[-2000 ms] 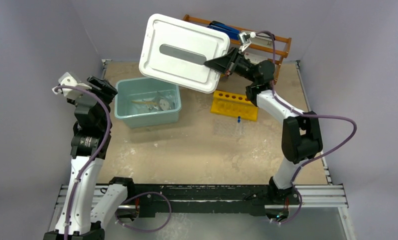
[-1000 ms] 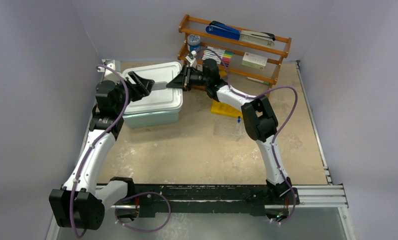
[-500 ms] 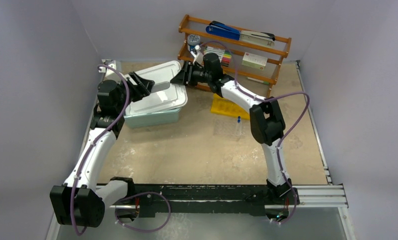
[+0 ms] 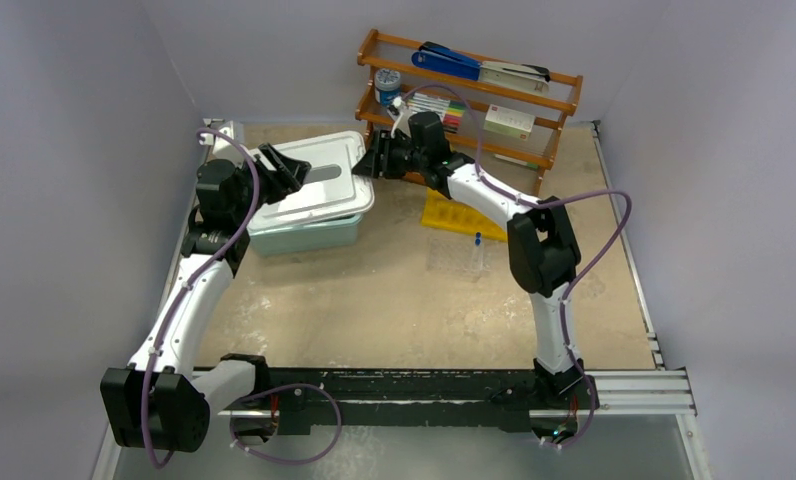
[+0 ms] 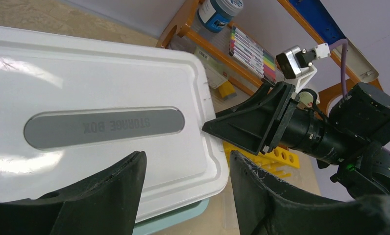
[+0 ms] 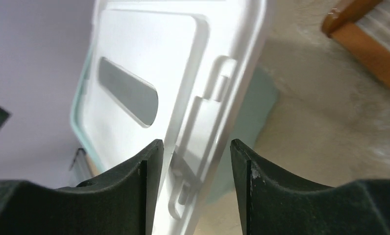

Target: Organize the chemistry lab equipment

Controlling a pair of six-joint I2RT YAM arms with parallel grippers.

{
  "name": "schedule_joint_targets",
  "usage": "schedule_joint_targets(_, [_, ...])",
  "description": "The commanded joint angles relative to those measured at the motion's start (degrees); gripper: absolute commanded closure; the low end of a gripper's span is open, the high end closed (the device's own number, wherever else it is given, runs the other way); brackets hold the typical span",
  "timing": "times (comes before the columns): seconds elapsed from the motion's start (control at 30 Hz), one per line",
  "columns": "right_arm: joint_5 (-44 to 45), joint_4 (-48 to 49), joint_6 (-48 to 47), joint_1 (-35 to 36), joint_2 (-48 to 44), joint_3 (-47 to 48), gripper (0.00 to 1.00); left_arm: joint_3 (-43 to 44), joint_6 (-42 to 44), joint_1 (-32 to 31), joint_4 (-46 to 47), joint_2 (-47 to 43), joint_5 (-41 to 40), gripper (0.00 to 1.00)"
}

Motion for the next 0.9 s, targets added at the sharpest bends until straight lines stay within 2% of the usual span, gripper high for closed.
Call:
schedule_joint_targets(0.0, [10.0,-6.1,-8.4,0.4,-2.3,2.7,0.44,0.0,0.0,0.2,2.6,-0.1,0.9,0.38])
schedule_joint_targets(0.13, [17.4,-9.6,-12.8,1.2,-3.4,2.9,0.42,-0.2,-0.1,0.2,2.9,0.1,1.2,0.38])
schedule_joint_targets(0.27, [16.6,-9.1,-13.8,1.3,-4.3,1.5,0.44,-0.4,-0.2,0.2,3.3,0.4,1.5,0.39])
schedule_joint_targets(0.43, [15.0,-8.6,-13.6,2.0,-3.8,1.9,0.62,-0.5,-0.1,0.2,3.1,0.5,1.6,0.39])
schedule_joint_targets(0.53, [14.9,-9.2,-13.7,3.0,-3.3,3.1,0.68,-0.6,0.3,0.2,2.6,0.4,1.5,0.39])
schedule_joint_targets(0.8, [15.8,-10.8,-13.8,5.7,-4.4,5.0,0.70,-0.5,0.3,0.2,2.0,0.8,1.1,0.39])
schedule_joint_targets(0.87, [16.3,-10.9,-13.5,6.5,-5.0,5.0,0.64,-0.4,0.1,0.2,1.7,1.0,0.8,0.39])
